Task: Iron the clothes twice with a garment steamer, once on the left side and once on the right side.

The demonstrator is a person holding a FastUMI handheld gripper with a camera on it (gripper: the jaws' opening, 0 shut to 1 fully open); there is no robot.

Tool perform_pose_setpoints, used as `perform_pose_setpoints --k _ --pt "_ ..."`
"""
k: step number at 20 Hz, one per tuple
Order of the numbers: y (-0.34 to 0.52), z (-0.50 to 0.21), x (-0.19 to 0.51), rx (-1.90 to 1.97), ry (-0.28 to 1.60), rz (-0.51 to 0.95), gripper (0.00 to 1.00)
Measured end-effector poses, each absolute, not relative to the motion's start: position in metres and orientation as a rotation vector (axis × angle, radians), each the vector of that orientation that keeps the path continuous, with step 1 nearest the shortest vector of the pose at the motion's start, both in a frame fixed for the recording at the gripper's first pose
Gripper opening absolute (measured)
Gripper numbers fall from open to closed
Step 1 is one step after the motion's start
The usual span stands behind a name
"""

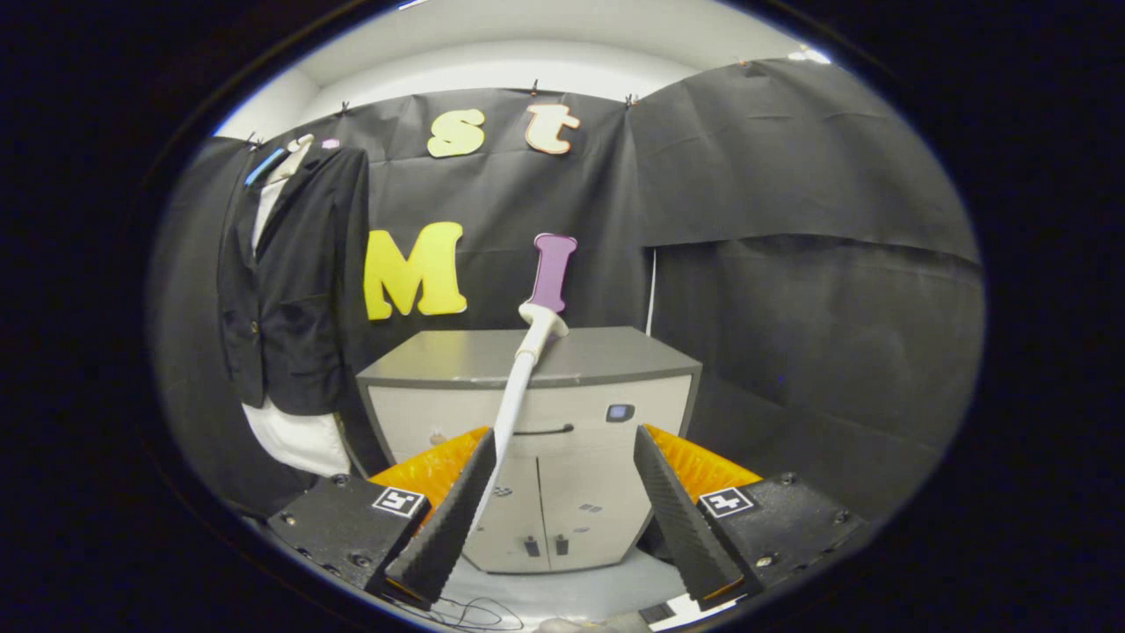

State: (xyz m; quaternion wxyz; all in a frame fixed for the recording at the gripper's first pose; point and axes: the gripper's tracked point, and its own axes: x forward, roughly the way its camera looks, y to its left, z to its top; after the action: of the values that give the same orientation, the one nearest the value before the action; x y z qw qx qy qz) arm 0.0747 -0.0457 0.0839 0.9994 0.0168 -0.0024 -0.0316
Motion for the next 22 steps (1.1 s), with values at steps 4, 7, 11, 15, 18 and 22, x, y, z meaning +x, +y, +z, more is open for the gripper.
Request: perform_pose_setpoints --k 4,7,11,15,18,22 --pt "-0.051 0.112 0.128 0.057 0.012 -0.025 0.99" --pt "-0.056 0.141 0.175 0.059 0.007 0.009 0.99" --pt "-0.053 0.17 0.237 0.085 0.032 0.065 0.98" --pt "-0.053 0.183 0.293 0.049 0.079 0.085 0.98" --pt "-0.046 0.173 0.33 0.052 0.157 0.112 0.98" --pt "-0.032 0.156 0.371 0.071 0.274 0.169 0.98"
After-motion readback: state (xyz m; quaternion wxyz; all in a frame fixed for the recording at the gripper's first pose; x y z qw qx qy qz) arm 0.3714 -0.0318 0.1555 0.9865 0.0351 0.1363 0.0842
